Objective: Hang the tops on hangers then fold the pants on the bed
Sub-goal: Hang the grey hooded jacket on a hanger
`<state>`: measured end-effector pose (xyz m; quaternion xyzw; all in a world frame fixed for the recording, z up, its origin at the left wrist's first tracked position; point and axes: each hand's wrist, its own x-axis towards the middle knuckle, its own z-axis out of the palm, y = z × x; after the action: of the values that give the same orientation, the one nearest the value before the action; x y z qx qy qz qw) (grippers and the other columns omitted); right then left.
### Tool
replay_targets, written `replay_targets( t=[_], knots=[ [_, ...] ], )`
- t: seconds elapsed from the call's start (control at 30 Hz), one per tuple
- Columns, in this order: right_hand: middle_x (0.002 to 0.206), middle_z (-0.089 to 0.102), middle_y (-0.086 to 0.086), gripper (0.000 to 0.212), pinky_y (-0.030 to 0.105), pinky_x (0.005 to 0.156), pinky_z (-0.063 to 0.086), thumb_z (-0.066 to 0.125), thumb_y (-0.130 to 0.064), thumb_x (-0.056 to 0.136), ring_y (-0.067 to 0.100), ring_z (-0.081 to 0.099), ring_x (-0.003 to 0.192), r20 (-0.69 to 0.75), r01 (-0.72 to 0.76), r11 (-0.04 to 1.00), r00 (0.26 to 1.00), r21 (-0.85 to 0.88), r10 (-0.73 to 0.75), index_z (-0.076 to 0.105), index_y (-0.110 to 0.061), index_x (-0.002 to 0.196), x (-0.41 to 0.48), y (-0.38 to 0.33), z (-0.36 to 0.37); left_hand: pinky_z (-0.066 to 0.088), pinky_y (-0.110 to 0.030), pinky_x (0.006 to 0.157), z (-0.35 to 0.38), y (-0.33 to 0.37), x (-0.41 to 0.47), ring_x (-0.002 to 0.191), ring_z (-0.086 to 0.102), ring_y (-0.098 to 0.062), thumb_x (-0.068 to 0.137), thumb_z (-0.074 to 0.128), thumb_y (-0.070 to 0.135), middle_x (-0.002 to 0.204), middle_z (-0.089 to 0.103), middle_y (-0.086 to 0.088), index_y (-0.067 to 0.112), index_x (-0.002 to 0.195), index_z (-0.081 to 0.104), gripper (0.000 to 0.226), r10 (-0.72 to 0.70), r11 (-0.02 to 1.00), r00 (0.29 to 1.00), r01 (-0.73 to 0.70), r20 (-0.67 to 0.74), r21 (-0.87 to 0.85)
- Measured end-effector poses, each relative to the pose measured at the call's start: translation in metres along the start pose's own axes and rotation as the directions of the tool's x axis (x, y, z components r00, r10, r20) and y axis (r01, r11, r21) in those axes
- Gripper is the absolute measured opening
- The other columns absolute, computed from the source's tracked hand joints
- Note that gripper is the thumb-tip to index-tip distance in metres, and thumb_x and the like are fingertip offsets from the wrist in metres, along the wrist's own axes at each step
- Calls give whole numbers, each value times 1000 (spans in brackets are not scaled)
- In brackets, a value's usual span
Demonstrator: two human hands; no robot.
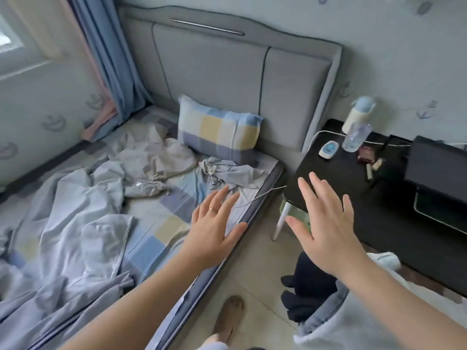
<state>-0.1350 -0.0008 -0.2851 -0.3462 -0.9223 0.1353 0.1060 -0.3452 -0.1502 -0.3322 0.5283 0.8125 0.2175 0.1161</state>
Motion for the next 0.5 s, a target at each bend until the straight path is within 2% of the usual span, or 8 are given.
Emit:
replay_targets(
  t=[0.13,0.27,0.37,0.5],
  knots=[
    [168,8,-2,73,66,118,11,26,-64,97,25,8,155,124,146,983,979,116,-160,10,-30,159,1,-38,39,11,-45,122,-2,-31,-75,153,0,-10,94,23,72,168,1,19,43,157,19,70,-232,973,972,232,-25,-18],
    [168,1,-8,76,61,120,5,22,-68,93,17,1,155,223,281,944,922,172,-315,3,-35,159,3,-86,75,9,-42,123,-14,-65,-137,154,1,-12,100,31,64,169,3,15,41,158,17,64,-427,904,900,427,-83,-16],
    [168,-3,-11,78,54,121,0,22,-69,91,12,-3,155,296,359,915,867,186,-400,2,-36,159,10,-124,101,9,-40,122,-23,-92,-175,154,3,-13,94,23,69,169,5,14,40,159,17,71,-532,846,836,530,-132,-51],
    [168,-8,-13,74,50,122,-1,23,-67,96,10,-6,154,372,447,874,791,193,-487,-2,-37,160,27,-182,137,16,-40,123,-28,-138,-209,154,10,-16,100,35,62,168,11,12,37,159,21,65,-613,788,764,610,-203,-85]
  ],
)
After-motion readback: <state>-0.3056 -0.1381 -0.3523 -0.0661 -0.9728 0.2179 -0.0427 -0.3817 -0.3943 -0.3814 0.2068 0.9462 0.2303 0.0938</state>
